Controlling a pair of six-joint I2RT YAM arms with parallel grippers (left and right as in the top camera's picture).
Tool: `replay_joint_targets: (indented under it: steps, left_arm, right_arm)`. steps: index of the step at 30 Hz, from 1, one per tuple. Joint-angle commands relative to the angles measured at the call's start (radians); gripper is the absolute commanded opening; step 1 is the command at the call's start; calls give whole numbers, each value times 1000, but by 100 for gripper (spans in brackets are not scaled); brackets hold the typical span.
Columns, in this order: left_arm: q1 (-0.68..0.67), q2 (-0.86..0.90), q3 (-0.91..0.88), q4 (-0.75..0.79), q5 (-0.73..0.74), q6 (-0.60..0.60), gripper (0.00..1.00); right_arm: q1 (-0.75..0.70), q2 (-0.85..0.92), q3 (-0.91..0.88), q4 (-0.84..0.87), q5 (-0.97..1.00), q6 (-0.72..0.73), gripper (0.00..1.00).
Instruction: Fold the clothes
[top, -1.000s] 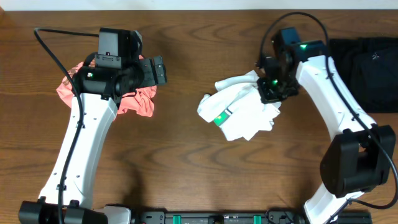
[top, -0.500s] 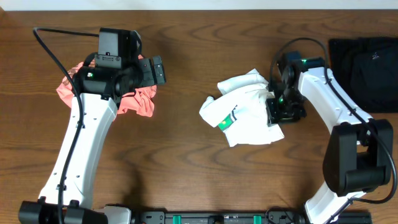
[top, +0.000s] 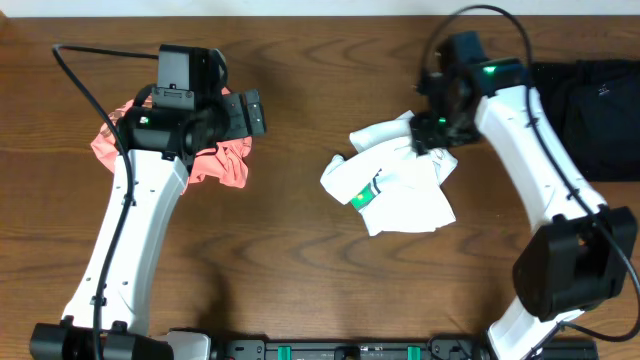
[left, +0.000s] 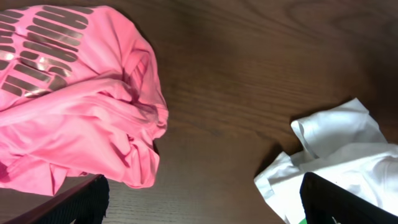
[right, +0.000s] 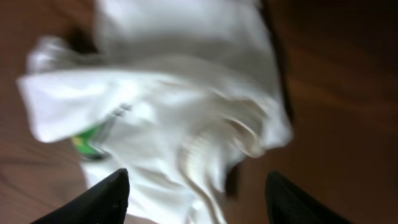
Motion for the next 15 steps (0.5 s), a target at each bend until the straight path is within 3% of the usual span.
replay_joint_targets:
  steps: [1, 7, 15]
  left_arm:
    - [45, -6, -7, 7, -16, -48, 98]
    - [185, -37, -7, -8, -15, -185, 98]
    - [314, -41, -8, -68, -5, -186, 98]
  right_arm:
    - [86, -9, 0, 26, 4, -36, 68]
    - [218, 57, -3, 90, 26, -17, 66]
    - [354, 171, -3, 101, 156, -18, 65]
